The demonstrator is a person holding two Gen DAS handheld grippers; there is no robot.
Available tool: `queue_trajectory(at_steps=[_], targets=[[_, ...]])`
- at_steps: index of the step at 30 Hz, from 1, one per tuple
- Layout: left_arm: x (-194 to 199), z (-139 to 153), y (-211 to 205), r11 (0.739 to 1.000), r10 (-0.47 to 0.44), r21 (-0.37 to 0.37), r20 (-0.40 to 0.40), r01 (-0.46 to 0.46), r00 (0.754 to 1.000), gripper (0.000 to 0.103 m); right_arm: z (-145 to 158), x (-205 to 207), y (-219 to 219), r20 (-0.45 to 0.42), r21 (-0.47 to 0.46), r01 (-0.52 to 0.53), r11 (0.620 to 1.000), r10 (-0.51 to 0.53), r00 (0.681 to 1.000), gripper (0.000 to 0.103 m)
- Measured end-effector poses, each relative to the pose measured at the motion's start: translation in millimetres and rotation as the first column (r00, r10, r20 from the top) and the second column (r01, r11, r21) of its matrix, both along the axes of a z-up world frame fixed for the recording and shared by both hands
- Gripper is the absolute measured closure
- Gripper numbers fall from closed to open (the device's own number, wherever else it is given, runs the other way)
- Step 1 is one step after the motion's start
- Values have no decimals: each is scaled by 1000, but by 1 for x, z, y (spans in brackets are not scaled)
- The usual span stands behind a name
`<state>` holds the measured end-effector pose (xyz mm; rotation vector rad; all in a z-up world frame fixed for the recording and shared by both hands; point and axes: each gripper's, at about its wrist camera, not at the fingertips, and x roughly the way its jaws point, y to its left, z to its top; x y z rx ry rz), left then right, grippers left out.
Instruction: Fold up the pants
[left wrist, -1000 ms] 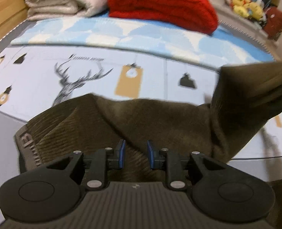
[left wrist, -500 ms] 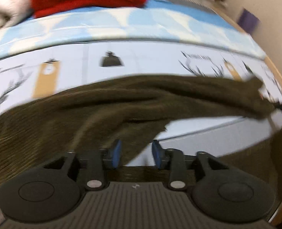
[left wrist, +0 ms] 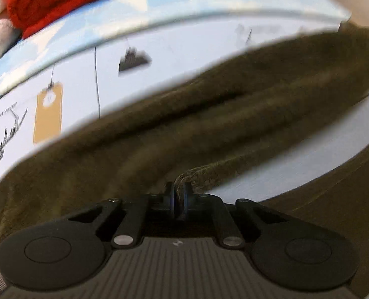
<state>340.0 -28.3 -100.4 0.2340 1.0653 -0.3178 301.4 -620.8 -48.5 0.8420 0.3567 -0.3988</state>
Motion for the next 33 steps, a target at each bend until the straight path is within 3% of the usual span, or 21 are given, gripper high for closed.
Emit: queue_trajectory(at_steps=[2,3,5,7,9,11,12,14,16,18,21,22,25,27,29,31,33], targets=[[-10,18,2,995,-87,-49,25,88,996,97,-6,-8,-2,-179,-77,145,986,-157,971,99],[-14,17,4,988,-137,-66,0,137,991,97,-20,-10,-6,-307,-91,195,977,-213,927,99],[-21,-3,5,978,-207,-39,-94,204,974,96,-63,-11,-21,-532,11,217,976,-178,828,98],[-33,-20,4,955,-294,-5,-159,297,943,90,-83,-22,-29,-607,87,268,960,-162,778,98],[-39,-6,13,941,-338,-68,-115,332,934,86,-68,-26,-30,-572,59,269,961,-188,798,92],[-32,19,40,941,-285,-205,-45,271,957,67,-41,-22,-18,-499,-72,234,969,-239,833,81],[-27,28,57,945,-225,-246,-8,216,974,51,-28,-17,-9,-451,-141,203,969,-245,858,76],[-14,39,93,961,-67,-266,45,77,997,46,-13,-6,9,-360,-211,130,969,-201,911,63],[-1,39,131,966,123,-237,62,-105,990,42,-14,16,30,-305,-200,-3,980,-59,950,46],[9,33,171,936,314,-193,73,-295,947,36,-27,39,49,-295,-128,-131,983,88,952,45],[18,23,228,843,528,-158,61,-514,847,25,-51,74,74,-322,-23,-238,971,218,921,45],[20,17,249,798,596,-149,45,-584,802,19,-59,80,80,-337,-1,-246,969,231,913,45],[26,1,300,678,728,-134,-12,-722,686,18,-78,105,94,-400,60,-185,981,193,896,44],[27,-14,319,629,762,-137,-90,-765,642,18,-92,111,97,-453,105,-108,989,144,880,44],[32,-29,324,646,734,-148,-149,-749,662,18,-91,118,117,-478,4,-117,993,105,872,37],[37,-39,322,678,710,-125,-146,-724,689,18,-89,130,128,-519,-64,-147,987,93,850,35],[34,-45,317,706,689,-110,-121,-699,715,23,-90,132,130,-538,-100,-128,987,55,841,40]])
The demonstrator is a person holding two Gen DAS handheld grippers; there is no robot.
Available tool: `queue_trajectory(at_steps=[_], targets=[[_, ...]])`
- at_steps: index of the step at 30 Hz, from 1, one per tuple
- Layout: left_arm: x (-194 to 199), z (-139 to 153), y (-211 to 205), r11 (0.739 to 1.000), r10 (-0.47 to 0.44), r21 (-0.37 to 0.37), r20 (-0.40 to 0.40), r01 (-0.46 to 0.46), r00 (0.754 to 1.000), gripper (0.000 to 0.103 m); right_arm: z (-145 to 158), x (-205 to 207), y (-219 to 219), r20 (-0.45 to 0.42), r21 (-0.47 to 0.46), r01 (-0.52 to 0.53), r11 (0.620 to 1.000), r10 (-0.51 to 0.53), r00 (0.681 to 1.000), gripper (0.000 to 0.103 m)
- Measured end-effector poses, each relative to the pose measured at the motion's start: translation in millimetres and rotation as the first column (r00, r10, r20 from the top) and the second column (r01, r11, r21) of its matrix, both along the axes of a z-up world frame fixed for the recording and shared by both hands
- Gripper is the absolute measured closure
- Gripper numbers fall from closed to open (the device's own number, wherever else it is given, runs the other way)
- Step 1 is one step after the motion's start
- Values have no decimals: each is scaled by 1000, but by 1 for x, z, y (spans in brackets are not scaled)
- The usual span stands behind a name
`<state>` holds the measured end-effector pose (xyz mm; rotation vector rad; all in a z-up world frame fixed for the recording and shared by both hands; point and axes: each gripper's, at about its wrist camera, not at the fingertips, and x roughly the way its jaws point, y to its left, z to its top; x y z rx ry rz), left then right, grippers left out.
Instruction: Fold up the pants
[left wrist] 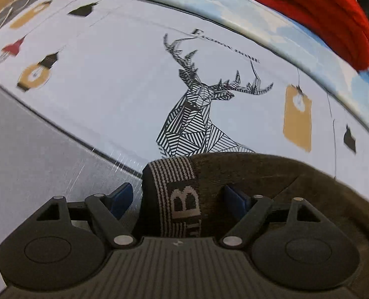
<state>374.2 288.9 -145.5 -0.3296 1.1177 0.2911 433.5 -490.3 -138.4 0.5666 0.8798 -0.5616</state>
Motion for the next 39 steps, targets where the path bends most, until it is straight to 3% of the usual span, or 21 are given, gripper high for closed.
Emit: queue_trajectory(at_steps=[1,2,3,4,5,7,8,9,11,14,16,19,22,24,27,30,31,33,35,37,39], targets=[[2,-3,-1,1000,-13,5,10,13,1000,34,0,1,0,-5,-25,17,1000,-18,1000,56],[0,-6,-4,1000,-20,19,14,20,1000,35,0,1,0,-9,-62,31,998,-32,999,78],[0,-6,-7,999,-35,41,21,34,999,43,-3,1,-1,8,-70,39,997,-39,999,90],[1,-5,-11,996,-61,66,37,58,997,52,-3,-1,-4,26,-59,58,997,-57,998,97],[2,-4,-22,994,-73,84,59,68,996,55,-2,-6,-8,50,-34,100,994,-98,994,98],[-1,7,-27,992,-100,87,146,88,984,59,6,-12,-15,176,-11,190,982,-185,967,99],[-2,14,-30,990,-124,94,190,108,974,59,15,-13,-17,249,-37,194,980,-179,952,99],[-1,17,-33,987,-139,108,209,119,968,58,23,-13,-19,303,-55,189,981,-163,939,99],[0,18,-35,986,-139,123,207,115,968,56,21,-12,-29,352,-7,154,988,-142,925,97],[2,14,-29,988,-117,122,168,97,979,52,2,-11,-47,231,95,133,987,-152,961,89],[0,19,-25,987,-86,150,176,60,981,52,2,-23,-57,222,80,121,989,-136,965,89],[-4,32,-20,993,-76,101,218,54,973,52,18,-47,-75,220,1,137,991,-134,966,85],[-7,41,-31,986,-166,40,245,161,955,51,32,-84,-98,226,-79,193,978,-171,959,81],[-8,38,-43,961,-269,-1,226,276,936,49,31,-104,-112,184,-122,213,969,-188,965,79],[-12,26,-60,924,-383,78,159,375,910,48,18,-133,-133,40,-149,234,961,-231,972,79],[-13,3,-59,924,-373,81,-12,373,928,45,2,-165,-159,-34,-91,326,941,-330,943,68],[-17,7,-60,924,-373,81,-17,374,927,40,-6,-173,-165,-29,-46,327,944,-328,944,67],[-22,19,-56,942,-330,43,-71,334,941,29,-8,-175,-167,1,-46,273,961,-274,962,67],[-39,34,-47,968,-252,-40,-66,249,966,29,-9,-171,-167,40,-39,213,976,-211,977,67],[-59,45,-39,971,-197,-154,-79,183,977,28,-13,-169,-168,75,7,153,988,-153,985,66],[-80,57,-42,972,-177,-169,-89,160,980,28,-15,-166,-165,73,-13,123,992,-122,990,69]])
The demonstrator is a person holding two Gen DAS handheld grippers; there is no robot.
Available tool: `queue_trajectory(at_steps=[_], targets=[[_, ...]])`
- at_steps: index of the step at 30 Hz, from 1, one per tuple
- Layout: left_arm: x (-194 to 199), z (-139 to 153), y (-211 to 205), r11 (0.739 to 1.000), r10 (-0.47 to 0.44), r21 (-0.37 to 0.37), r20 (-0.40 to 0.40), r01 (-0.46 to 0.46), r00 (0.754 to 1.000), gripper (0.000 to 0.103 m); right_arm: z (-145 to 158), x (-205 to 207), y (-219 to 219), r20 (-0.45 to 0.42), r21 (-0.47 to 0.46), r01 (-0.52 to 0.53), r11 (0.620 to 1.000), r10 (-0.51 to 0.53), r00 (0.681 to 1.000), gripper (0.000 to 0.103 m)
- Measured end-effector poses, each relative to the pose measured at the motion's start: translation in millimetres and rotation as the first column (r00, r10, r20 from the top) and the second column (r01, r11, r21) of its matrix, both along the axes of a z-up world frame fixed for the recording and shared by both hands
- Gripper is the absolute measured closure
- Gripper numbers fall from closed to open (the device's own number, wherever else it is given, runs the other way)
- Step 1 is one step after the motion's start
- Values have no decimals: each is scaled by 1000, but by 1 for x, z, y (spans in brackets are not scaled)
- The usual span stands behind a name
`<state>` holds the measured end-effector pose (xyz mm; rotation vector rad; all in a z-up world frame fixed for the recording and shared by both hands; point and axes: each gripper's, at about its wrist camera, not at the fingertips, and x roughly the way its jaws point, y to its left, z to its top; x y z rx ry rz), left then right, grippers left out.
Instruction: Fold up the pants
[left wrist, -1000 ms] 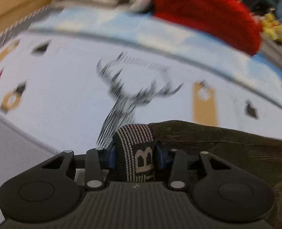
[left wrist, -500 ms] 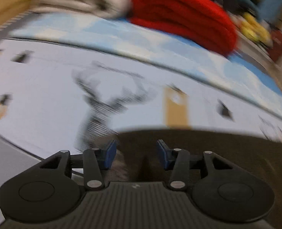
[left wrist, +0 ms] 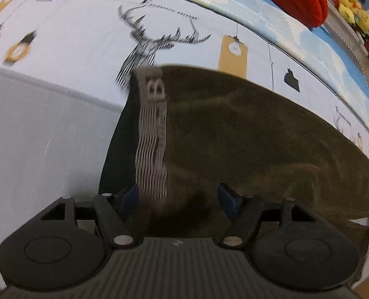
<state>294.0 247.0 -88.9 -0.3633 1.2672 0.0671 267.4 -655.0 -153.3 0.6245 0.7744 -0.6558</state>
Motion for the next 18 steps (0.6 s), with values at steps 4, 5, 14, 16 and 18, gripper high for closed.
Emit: queue_trajectory(at_steps=[4,5,14,16,18], targets=[[-45,10,-17,995,-80,70,38,77,996,20,6,1,-6,-2,-20,40,999,-40,999,96],[-52,2,-18,993,-85,85,25,83,996,20,8,-1,-5,-18,-30,76,997,-76,997,96],[-60,-33,7,990,-72,115,-82,81,994,29,43,-46,4,23,41,148,988,-149,989,90],[-63,-37,6,981,-109,150,-79,120,991,47,67,-60,14,108,36,114,993,-117,987,90],[-69,-42,6,968,-152,188,-73,163,986,60,93,-76,29,193,19,49,999,-52,980,87]])
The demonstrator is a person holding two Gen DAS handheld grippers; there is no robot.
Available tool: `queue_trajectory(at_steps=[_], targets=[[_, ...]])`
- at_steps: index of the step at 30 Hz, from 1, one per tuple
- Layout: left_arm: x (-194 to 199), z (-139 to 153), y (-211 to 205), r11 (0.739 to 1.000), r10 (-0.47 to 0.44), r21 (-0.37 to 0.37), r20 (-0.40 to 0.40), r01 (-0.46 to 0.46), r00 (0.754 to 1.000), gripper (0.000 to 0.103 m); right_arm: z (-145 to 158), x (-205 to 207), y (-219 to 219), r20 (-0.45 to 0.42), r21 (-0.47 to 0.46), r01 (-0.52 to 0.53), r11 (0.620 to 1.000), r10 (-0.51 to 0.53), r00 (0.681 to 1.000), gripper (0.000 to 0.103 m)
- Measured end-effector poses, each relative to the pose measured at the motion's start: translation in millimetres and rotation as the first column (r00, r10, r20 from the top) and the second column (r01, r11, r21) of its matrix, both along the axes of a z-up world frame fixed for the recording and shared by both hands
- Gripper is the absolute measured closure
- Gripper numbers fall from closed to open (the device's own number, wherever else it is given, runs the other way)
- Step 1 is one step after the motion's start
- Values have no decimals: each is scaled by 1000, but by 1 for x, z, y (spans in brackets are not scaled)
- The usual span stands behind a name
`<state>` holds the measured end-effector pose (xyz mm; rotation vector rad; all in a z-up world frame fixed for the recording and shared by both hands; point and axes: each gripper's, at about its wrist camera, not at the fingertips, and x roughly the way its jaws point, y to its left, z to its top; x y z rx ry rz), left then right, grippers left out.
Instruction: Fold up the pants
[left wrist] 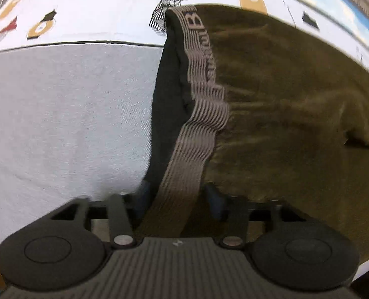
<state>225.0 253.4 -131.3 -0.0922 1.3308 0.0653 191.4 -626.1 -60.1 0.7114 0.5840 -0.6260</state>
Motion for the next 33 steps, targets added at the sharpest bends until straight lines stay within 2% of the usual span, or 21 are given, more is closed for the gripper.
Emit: queue_trajectory(at_steps=[1,4,8,10,12,13,14,15,16,17,18,19,20,23,26,28,30,31,32,33], targets=[[-2,0,0,999,-36,18,16,35,999,66,12,-9,9,30,-16,-31,999,32,999,83],[-11,1,1,996,-85,40,50,83,995,68,43,-38,38,83,-78,-125,989,131,988,73],[-22,12,-4,993,-74,92,67,67,995,67,65,-72,77,50,-135,-249,959,257,965,64],[-30,29,-13,991,-92,104,122,79,988,67,67,-86,92,6,-138,-284,949,287,958,62],[-38,47,-23,988,-154,59,195,145,969,59,66,-94,104,-24,-125,-327,937,326,945,62],[-39,47,-27,984,-179,37,198,176,964,49,65,-98,109,-33,-132,-343,930,341,939,62],[-38,40,-32,979,-202,25,164,200,966,46,66,-101,115,-54,-162,-360,919,356,933,61],[-37,27,-36,975,-220,34,90,218,971,44,68,-104,122,-77,-195,-373,907,365,928,61],[-36,8,-42,968,-238,75,-10,238,971,46,68,-105,127,-100,-227,-385,895,372,923,61],[-39,-2,-50,952,-271,130,-59,276,961,46,71,-107,131,-116,-255,-394,883,377,919,61],[-41,-1,-64,925,-322,193,-57,327,945,47,73,-110,133,-116,-268,-395,879,377,919,61],[-43,7,-76,909,-343,238,-42,343,938,49,76,-113,134,-110,-273,-392,879,376,920,59],[-46,20,-87,907,-352,251,11,339,936,50,78,-117,138,-104,-272,-393,878,379,919,55],[-62,66,-131,916,-398,149,211,373,893,49,74,-118,157,-158,-230,-465,855,439,885,55],[-82,98,-183,904,-426,125,364,409,828,45,62,-107,175,-217,-169,-523,835,487,846,55],[-95,115,-212,890,-447,127,428,437,786,44,57,-101,181,-256,-155,-533,832,488,835,55],[-104,131,-227,890,-438,128,506,438,743,43,53,-99,182,-274,-133,-527,840,479,834,55],[-107,137,-232,885,-435,112,544,451,718,37,52,-98,182,-277,-120,-525,842,480,833,55],[-107,137,-236,878,-447,115,541,464,712,35,50,-98,183,-281,-110,-526,843,482,830,55],[-102,130,-243,867,-477,138,505,479,719,36,50,-96,185,-286,-109,-532,840,486,826,55]])
